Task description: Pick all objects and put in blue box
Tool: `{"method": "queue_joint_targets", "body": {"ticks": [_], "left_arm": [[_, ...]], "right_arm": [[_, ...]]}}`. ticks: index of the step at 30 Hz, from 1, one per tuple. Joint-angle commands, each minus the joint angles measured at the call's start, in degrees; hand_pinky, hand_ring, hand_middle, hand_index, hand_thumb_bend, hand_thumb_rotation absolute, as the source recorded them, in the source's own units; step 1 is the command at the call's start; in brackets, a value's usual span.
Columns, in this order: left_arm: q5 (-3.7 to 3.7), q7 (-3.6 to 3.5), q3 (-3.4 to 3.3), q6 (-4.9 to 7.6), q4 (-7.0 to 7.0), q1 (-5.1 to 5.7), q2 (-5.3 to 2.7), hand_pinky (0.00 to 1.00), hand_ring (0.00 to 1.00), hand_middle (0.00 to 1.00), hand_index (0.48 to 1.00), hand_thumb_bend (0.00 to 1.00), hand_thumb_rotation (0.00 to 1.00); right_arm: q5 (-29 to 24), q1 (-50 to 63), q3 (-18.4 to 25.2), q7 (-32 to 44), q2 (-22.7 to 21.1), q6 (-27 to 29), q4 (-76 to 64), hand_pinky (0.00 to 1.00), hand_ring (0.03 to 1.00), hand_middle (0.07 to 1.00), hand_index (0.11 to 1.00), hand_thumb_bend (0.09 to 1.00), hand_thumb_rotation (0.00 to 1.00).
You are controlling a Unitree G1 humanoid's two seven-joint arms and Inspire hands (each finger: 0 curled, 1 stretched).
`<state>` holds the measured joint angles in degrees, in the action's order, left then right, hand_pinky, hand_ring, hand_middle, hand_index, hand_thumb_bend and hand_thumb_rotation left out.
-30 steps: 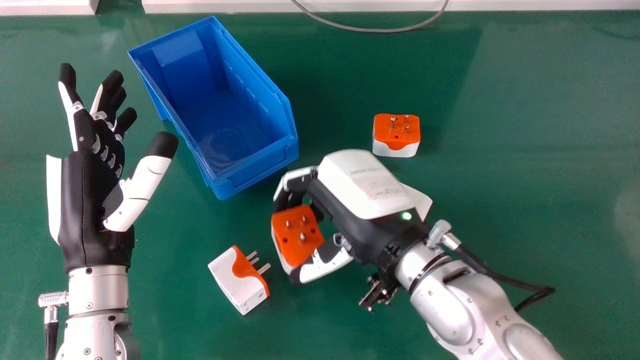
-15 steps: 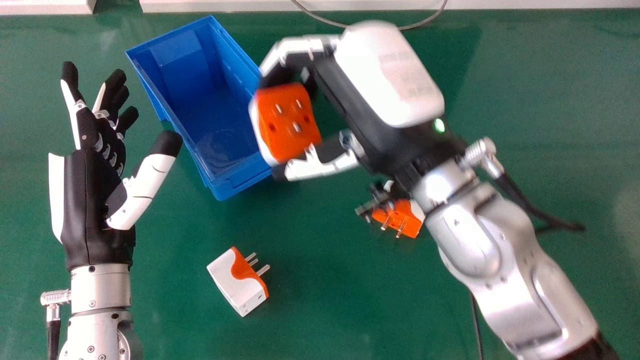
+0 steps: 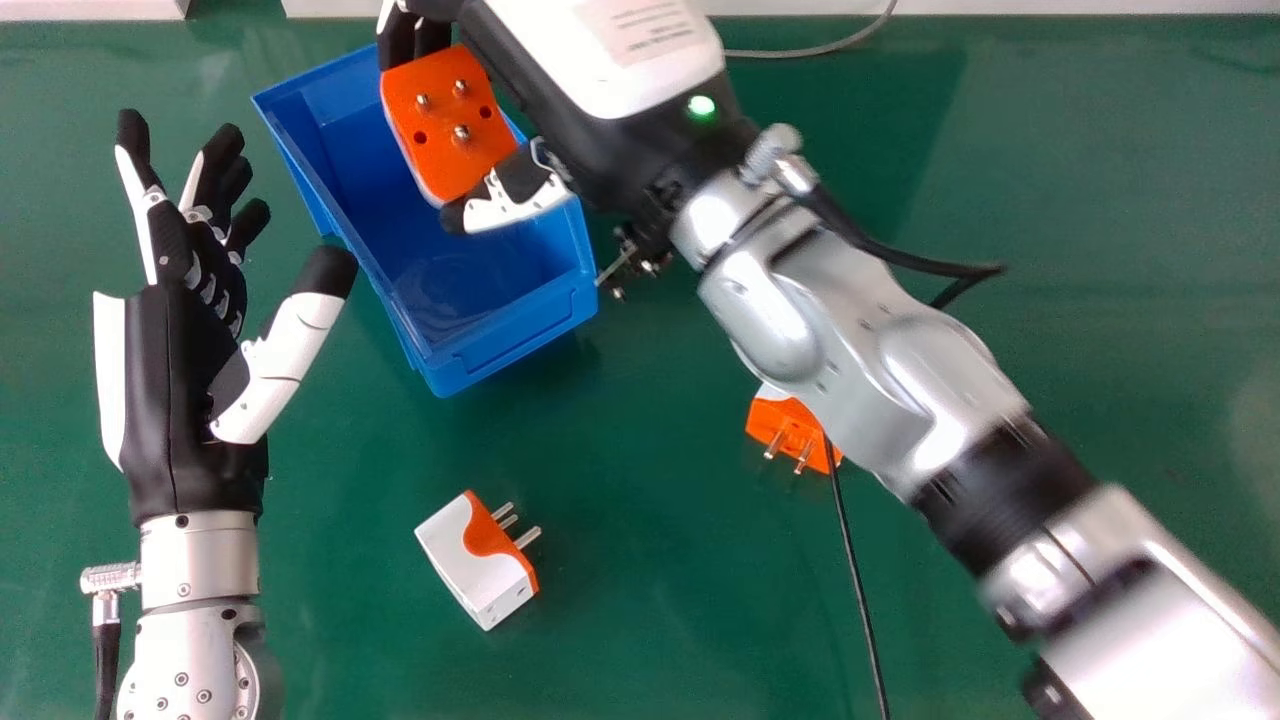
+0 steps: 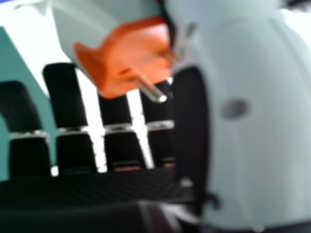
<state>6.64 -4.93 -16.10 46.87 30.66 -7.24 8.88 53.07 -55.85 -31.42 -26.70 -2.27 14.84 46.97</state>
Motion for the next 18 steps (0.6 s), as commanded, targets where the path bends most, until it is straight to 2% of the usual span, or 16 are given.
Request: {"method": "queue_joint_targets", "body": {"ticks": [1, 4, 8, 11, 13, 14, 17, 18], "left_arm": [[-0.89, 0.51, -0.1, 0.99, -0.84, -0.41, 0.96, 0.9, 0.94, 0.94, 0.92, 0.87, 0.57], [-1.36, 1.09, -0.05, 1.11, -0.88, -0.38, 1.19, 0.9, 0.94, 0.93, 0.921, 0.87, 0.58], [-2.68, 2.54, 0.0, 0.95, -1.41, -0.2, 1.37, 0.88, 0.92, 0.92, 0.92, 0.86, 0.59], [-2.95, 2.8, 0.12, 1.11, -1.53, -0.09, 1.49, 0.88, 0.92, 0.92, 0.919, 0.86, 0.59], [-2.59, 2.6, 0.23, 1.19, -1.37, -0.15, 1.49, 0.88, 0.92, 0.91, 0.917, 0.86, 0.59], [-2.62, 2.63, 0.26, 1.27, -1.25, -0.18, 1.5, 0.88, 0.92, 0.91, 0.916, 0.86, 0.59], [-2.92, 2.87, 0.35, 1.24, -1.19, -0.12, 1.45, 0.88, 0.92, 0.92, 0.915, 0.86, 0.59], [-3.02, 2.92, 0.36, 1.3, -1.11, -0.12, 1.48, 0.88, 0.92, 0.92, 0.915, 0.86, 0.59]], "right_arm": [[1.3, -6.0, -1.9, -6.3, 2.1, 2.0, 8.2, 0.3, 0.42, 0.467, 0.503, 0.515, 0.0], [1.3, -9.5, -3.6, -8.2, 3.2, 3.1, 16.2, 0.31, 0.41, 0.467, 0.512, 0.516, 0.0], [0.6, -11.4, -4.8, -8.2, 4.3, 3.0, 20.7, 0.34, 0.415, 0.493, 0.51, 0.517, 0.0], [1.0, -12.0, -5.8, -6.7, 4.9, 0.4, 21.8, 0.35, 0.416, 0.497, 0.509, 0.518, 0.0], [3.0, -12.2, -7.9, -6.7, 5.0, -2.8, 21.7, 0.42, 0.499, 0.576, 0.504, 0.517, 0.04], [3.5, -12.2, -8.7, -7.0, 5.0, -3.9, 21.5, 0.5, 0.612, 0.69, 0.546, 0.583, 0.05], [3.4, -11.4, -9.3, -7.1, 4.9, -5.2, 20.0, 0.61, 0.755, 0.824, 0.67, 0.735, 0.02], [3.0, -11.1, -9.2, -7.1, 4.8, -5.2, 19.4, 0.61, 0.755, 0.824, 0.67, 0.735, 0.02]]}}
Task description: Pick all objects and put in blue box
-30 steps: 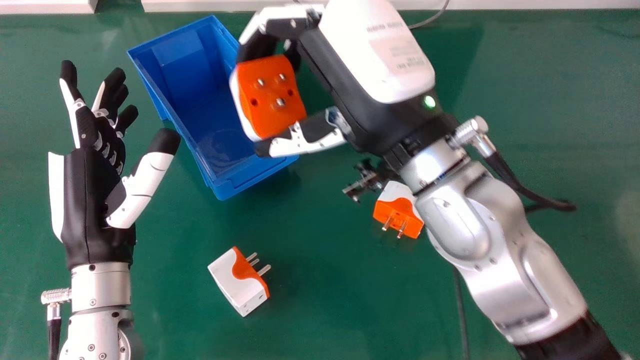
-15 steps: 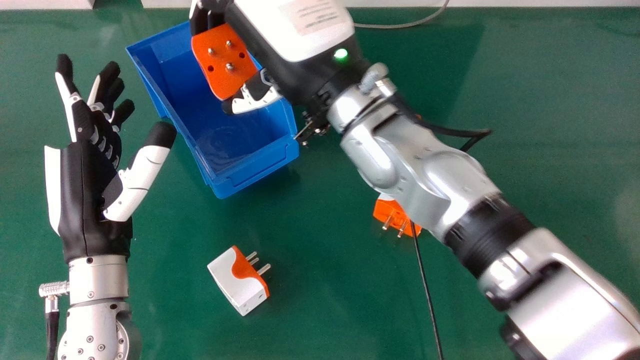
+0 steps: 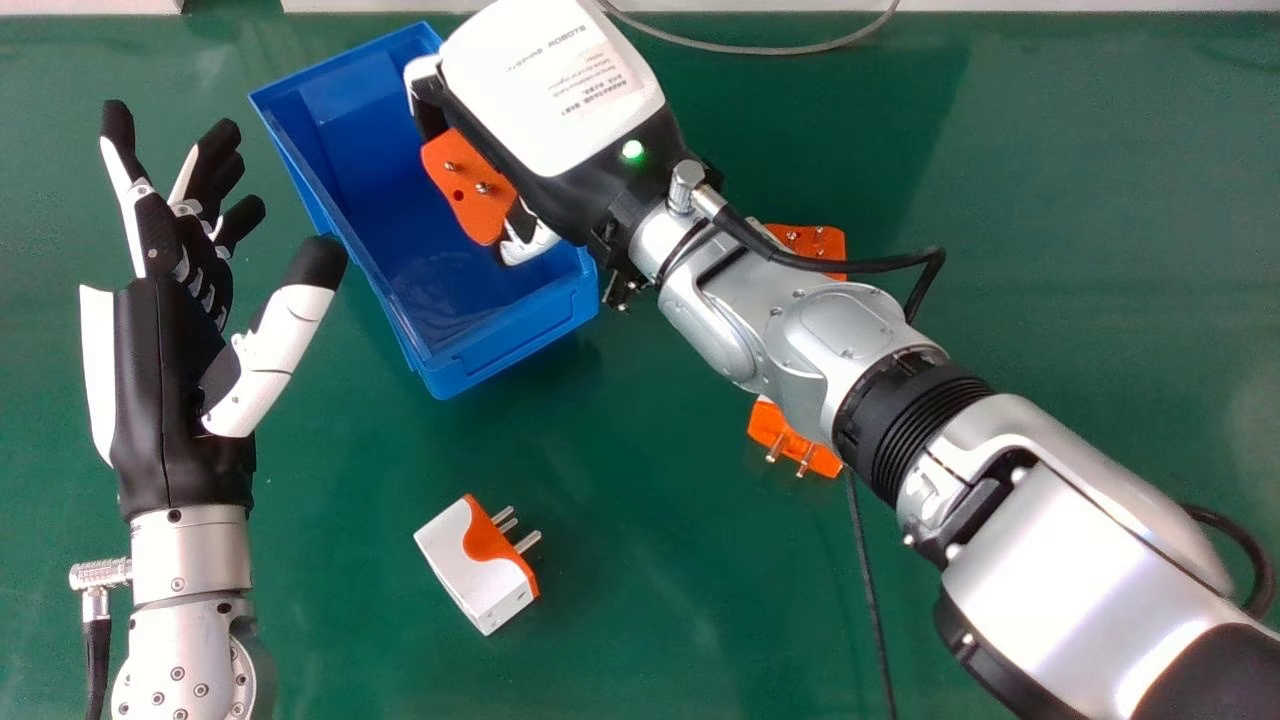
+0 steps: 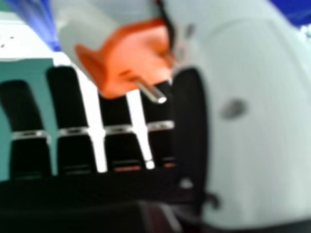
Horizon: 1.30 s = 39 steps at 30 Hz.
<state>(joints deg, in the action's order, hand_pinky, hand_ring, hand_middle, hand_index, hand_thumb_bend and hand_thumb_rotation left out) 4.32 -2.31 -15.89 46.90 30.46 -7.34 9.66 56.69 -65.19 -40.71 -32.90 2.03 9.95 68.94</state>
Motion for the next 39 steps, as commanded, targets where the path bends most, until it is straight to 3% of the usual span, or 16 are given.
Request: {"method": "queue_joint_targets", "body": {"ticks": [1, 2, 3, 5, 9, 12, 20, 23, 27, 32, 35, 39], "left_arm": [[-0.79, 0.35, 0.16, 1.36, -0.82, -0.01, 0.73, 0.88, 0.92, 0.92, 0.915, 0.86, 0.59], [-0.84, 0.39, 0.16, 1.42, -0.75, 0.0, 0.76, 0.88, 0.92, 0.92, 0.915, 0.86, 0.59], [-0.76, 0.34, 0.16, 1.49, -0.68, 0.03, 0.74, 0.88, 0.92, 0.92, 0.915, 0.86, 0.59], [-0.09, -0.2, 0.25, 1.46, -0.81, 0.17, 0.62, 0.89, 0.92, 0.92, 0.915, 0.86, 0.59], [0.26, -0.33, 0.36, 1.44, -1.17, 0.55, 0.44, 0.89, 0.93, 0.93, 0.916, 0.86, 0.59], [1.85, -1.58, 0.49, 1.82, -0.79, 0.6, 0.26, 0.9, 0.93, 0.93, 0.919, 0.86, 0.58], [4.13, -3.85, 0.59, 2.63, -0.42, 1.1, -0.06, 0.91, 0.94, 0.94, 0.925, 0.86, 0.56], [4.94, -4.71, 0.52, 2.86, -0.21, 1.25, -0.02, 0.91, 0.94, 0.94, 0.928, 0.85, 0.54], [5.64, -5.3, 0.61, 2.59, -0.57, 1.43, -0.1, 0.92, 0.94, 0.94, 0.927, 0.85, 0.54], [4.46, -4.67, 0.6, 2.47, -0.53, 1.44, -0.03, 0.92, 0.94, 0.94, 0.923, 0.85, 0.54], [3.56, -3.9, 0.5, 2.43, -0.62, 1.47, -0.12, 0.91, 0.93, 0.93, 0.918, 0.86, 0.55], [4.4, -4.47, 0.62, 2.36, -0.63, 1.39, -0.19, 0.91, 0.94, 0.93, 0.92, 0.86, 0.55]], "right_arm": [[-0.8, -1.5, 0.1, -1.0, 0.4, -0.3, -3.1, 0.61, 0.755, 0.824, 0.67, 0.735, 0.02], [-0.9, -1.4, 0.1, -1.1, 0.3, -0.3, -3.5, 0.72, 0.844, 0.888, 0.77, 0.805, 0.06], [-1.0, -1.2, 0.2, -1.5, 0.2, -0.3, -4.0, 0.77, 0.875, 0.91, 0.812, 0.83, 0.09], [-1.1, -0.7, 0.3, -2.4, 0.0, -0.4, -5.0, 0.94, 0.968, 0.977, 0.95, 0.906, 0.18], [-1.1, 0.2, 0.6, -4.3, -0.4, -0.8, -7.3, 0.99, 0.994, 0.996, 0.99, 0.94, 0.23], [-2.6, 3.6, 2.9, -6.2, -1.8, -0.5, -15.4, 1.0, 0.999, 1.0, 0.998, 0.984, 0.23], [-5.2, 19.7, 8.7, -1.3, -5.4, -4.7, -44.4, 1.0, 1.0, 1.0, 1.0, 0.989, 0.27], [-4.7, 30.7, 11.9, 7.3, -5.9, -13.7, -62.2, 1.0, 1.0, 1.0, 1.0, 0.959, 0.29], [-1.1, 39.4, 13.6, 17.9, -6.6, -23.6, -75.7, 1.0, 1.0, 1.0, 1.0, 0.948, 0.29], [5.0, 45.8, 15.0, 49.5, -13.3, -36.8, -92.4, 1.0, 1.0, 1.0, 1.0, 0.958, 0.29], [7.5, 45.8, 15.4, 61.3, -16.2, -40.6, -95.0, 1.0, 1.0, 1.0, 1.0, 0.991, 0.24], [8.4, 45.7, 15.8, 70.0, -18.6, -42.7, -94.6, 1.0, 1.0, 1.0, 0.998, 1.0, 0.23]]}}
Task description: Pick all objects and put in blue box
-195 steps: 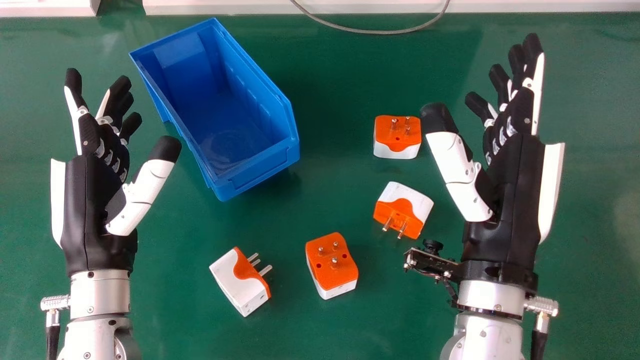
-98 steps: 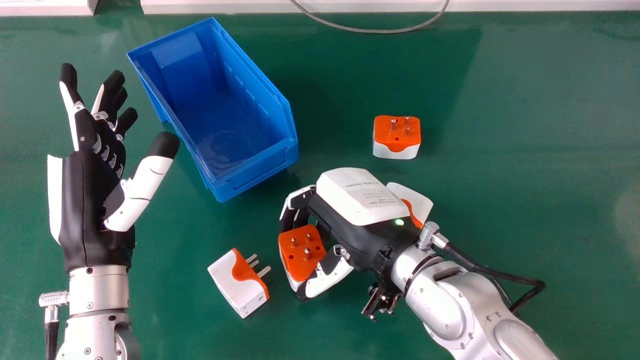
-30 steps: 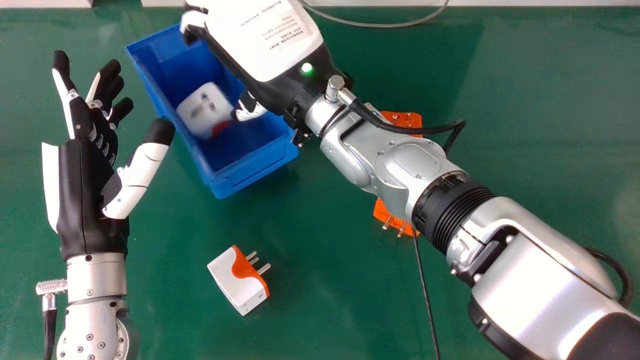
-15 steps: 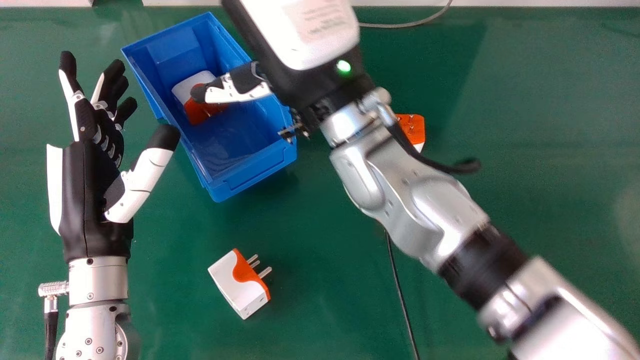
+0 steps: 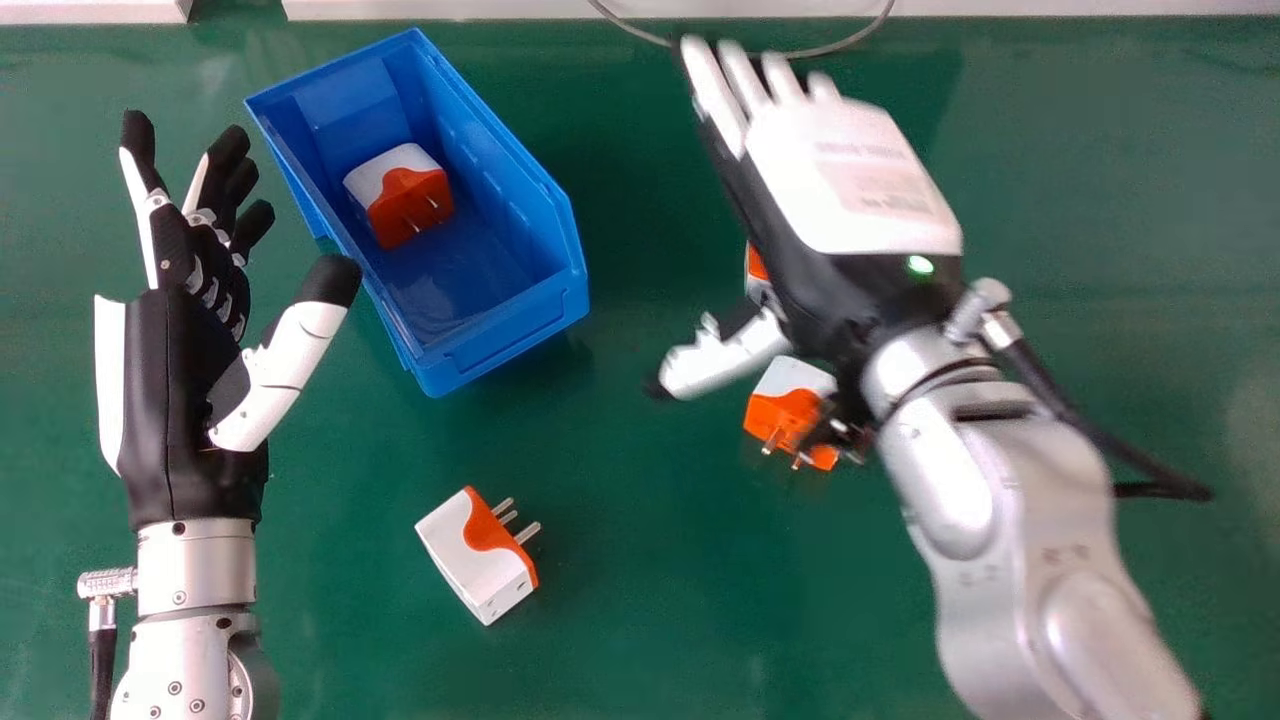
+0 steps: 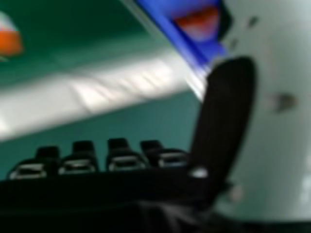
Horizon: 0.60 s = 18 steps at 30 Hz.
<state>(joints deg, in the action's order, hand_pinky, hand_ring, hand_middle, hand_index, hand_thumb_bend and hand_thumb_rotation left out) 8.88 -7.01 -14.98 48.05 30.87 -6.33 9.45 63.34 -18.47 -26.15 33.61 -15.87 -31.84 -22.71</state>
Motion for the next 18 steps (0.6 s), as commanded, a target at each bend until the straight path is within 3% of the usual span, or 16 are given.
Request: {"method": "queue_joint_targets", "body": {"ticks": [1, 5, 9, 13, 18], "left_arm": [[0.07, 0.01, -0.21, 1.19, -1.12, 0.46, 0.01, 0.92, 0.94, 0.94, 0.92, 0.86, 0.54], [1.47, -1.21, -0.08, 0.98, -1.36, 0.67, -0.08, 0.92, 0.94, 0.94, 0.922, 0.85, 0.54], [1.76, -1.64, -0.3, 1.06, -1.25, 0.63, -0.02, 0.92, 0.95, 0.94, 0.93, 0.84, 0.53], [1.53, -1.3, -0.29, 0.67, -1.77, 0.87, -0.26, 0.92, 0.94, 0.94, 0.933, 0.84, 0.52], [2.28, -1.93, -0.18, 0.47, -2.24, 1.07, -0.34, 0.93, 0.95, 0.94, 0.929, 0.84, 0.52]], "right_arm": [[1.7, -1.0, 1.4, 5.9, -1.3, -1.3, -2.8, 1.0, 1.0, 1.0, 0.993, 1.0, 0.23], [1.9, -1.9, 1.5, 12.5, -3.8, -1.1, 0.1, 1.0, 1.0, 1.0, 0.989, 1.0, 0.24], [1.3, -2.8, 0.9, 13.0, -4.5, 0.5, 5.0, 0.94, 0.996, 0.999, 0.962, 1.0, 0.24], [-1.5, -3.9, 0.1, 11.7, -4.1, 3.2, 12.0, 0.82, 0.969, 0.988, 0.941, 1.0, 0.22], [-3.6, -5.3, -1.5, 9.8, -2.7, 4.8, 20.2, 0.79, 0.956, 0.981, 0.934, 1.0, 0.19]]}}
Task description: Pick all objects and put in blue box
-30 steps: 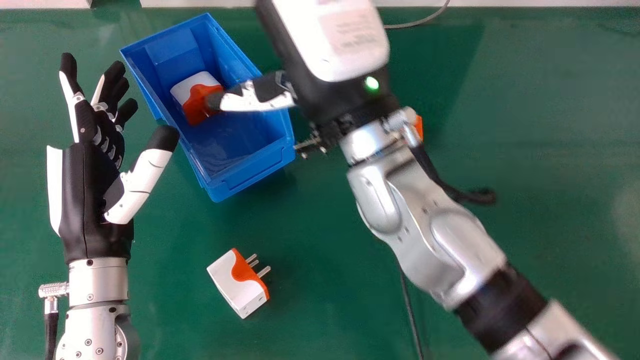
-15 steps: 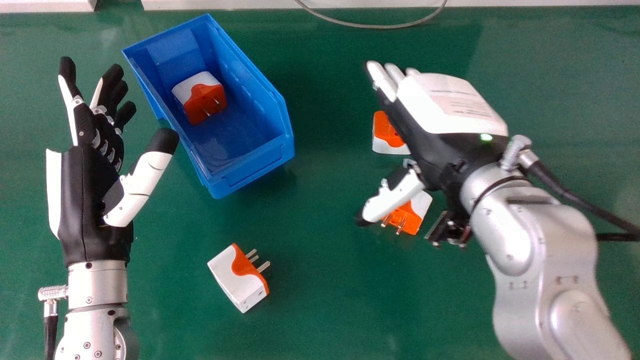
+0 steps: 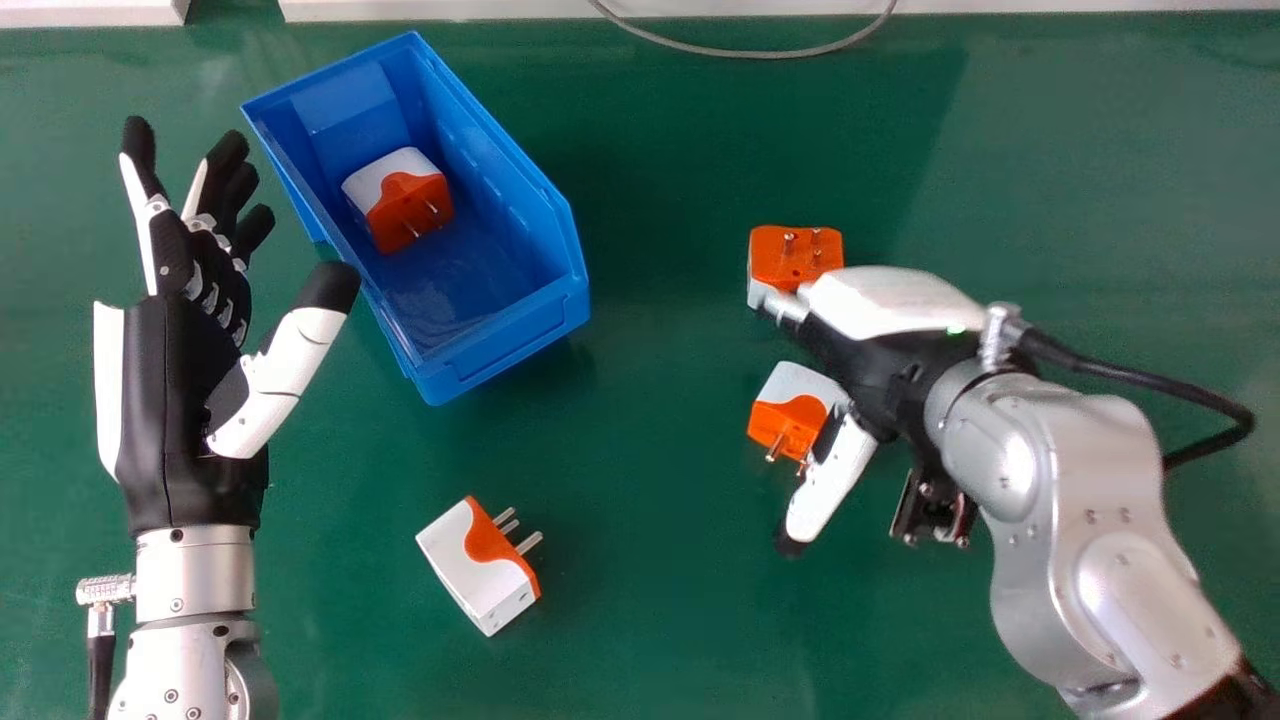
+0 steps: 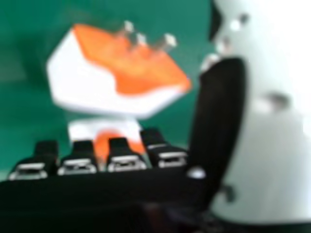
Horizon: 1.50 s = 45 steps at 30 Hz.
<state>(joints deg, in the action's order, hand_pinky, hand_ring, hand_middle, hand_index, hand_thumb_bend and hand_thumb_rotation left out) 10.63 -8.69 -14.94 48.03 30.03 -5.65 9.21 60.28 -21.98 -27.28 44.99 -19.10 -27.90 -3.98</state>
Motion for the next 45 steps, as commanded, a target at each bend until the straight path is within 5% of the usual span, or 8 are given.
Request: {"method": "queue_joint_targets", "body": {"ticks": [1, 6, 10, 12, 16, 21, 39, 45], "left_arm": [[0.04, 0.12, -0.26, 0.54, -1.37, 0.43, -0.05, 0.93, 0.95, 0.94, 0.929, 0.84, 0.52], [-2.21, 2.22, -0.34, -0.03, -2.07, 0.65, -0.11, 0.91, 0.94, 0.94, 0.925, 0.85, 0.54], [-1.62, 2.02, -0.07, 0.18, -1.86, 0.41, -0.02, 0.91, 0.94, 0.94, 0.92, 0.85, 0.53], [-0.33, 0.95, 0.11, 0.14, -1.81, 0.28, 0.01, 0.91, 0.95, 0.94, 0.921, 0.85, 0.53], [-0.28, 0.59, -0.08, 0.68, -1.32, -0.07, 0.02, 0.92, 0.95, 0.94, 0.923, 0.84, 0.53], [-2.44, 2.32, -0.27, 0.73, -1.31, -0.2, 0.01, 0.92, 0.94, 0.94, 0.922, 0.83, 0.52], [-1.73, 1.98, 0.12, 1.09, -1.17, -0.36, 0.12, 0.91, 0.94, 0.94, 0.917, 0.83, 0.54], [-2.41, 2.48, 0.14, 1.26, -1.03, -0.35, 0.02, 0.91, 0.94, 0.94, 0.921, 0.83, 0.54]], "right_arm": [[-0.7, -2.0, -0.7, -2.2, 0.8, 1.1, 2.9, 0.79, 0.956, 0.981, 0.934, 1.0, 0.19], [-1.3, -1.6, -2.0, -9.0, 1.9, 3.7, 8.8, 0.67, 0.844, 0.912, 0.916, 1.0, 0.17], [-4.1, -0.7, -1.3, -13.8, 3.6, 4.8, 11.3, 0.38, 0.541, 0.737, 0.839, 0.872, 0.04], [-5.7, 0.3, -0.8, -18.0, 4.0, 6.6, 12.1, 0.33, 0.507, 0.649, 0.808, 0.751, 0.03], [-8.3, 1.9, -0.1, -24.4, 4.3, 9.2, 11.7, 0.32, 0.468, 0.601, 0.727, 0.666, 0.02], [-11.8, 2.2, 1.2, -27.3, 3.0, 12.5, 10.3, 0.3, 0.416, 0.546, 0.571, 0.56, 0.01], [-17.0, 5.1, 4.7, -32.7, 2.2, 18.0, -2.0, 0.31, 0.424, 0.528, 0.521, 0.497, 0.0], [-18.9, 6.9, 7.6, -39.4, 2.9, 23.8, -8.6, 0.31, 0.418, 0.505, 0.526, 0.495, 0.0]]}}
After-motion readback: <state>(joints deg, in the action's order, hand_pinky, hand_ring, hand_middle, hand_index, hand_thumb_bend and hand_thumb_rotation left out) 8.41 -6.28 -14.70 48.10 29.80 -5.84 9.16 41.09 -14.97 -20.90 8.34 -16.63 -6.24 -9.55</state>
